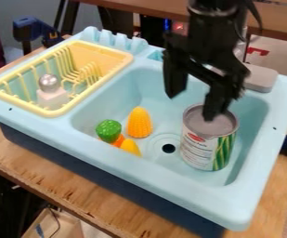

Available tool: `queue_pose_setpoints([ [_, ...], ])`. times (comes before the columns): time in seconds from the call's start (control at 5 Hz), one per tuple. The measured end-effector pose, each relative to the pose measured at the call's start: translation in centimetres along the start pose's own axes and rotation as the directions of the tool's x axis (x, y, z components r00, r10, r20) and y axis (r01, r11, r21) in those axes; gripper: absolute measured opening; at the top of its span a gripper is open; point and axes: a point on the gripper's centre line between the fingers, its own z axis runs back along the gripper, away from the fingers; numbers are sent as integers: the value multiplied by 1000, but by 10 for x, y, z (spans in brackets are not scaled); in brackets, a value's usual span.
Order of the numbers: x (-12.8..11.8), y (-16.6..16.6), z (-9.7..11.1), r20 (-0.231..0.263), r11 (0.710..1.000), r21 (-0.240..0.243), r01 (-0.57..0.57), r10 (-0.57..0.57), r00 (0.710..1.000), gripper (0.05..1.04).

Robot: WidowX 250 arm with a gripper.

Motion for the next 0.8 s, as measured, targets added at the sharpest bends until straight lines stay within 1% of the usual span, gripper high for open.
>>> queue_pose_setpoints([
  [0.2,-8,-14,-12,-29,998,-42,38,-40,999,1000],
  [0.4,-11,-16,-23,-49,998,-49,37,-40,998,1000],
  [0.6,-11,-16,-29,-70,998,-31,48,-50,996,1000],
  [0.8,-6,-14,-31,-71,998,-15,56,-57,996,1000],
])
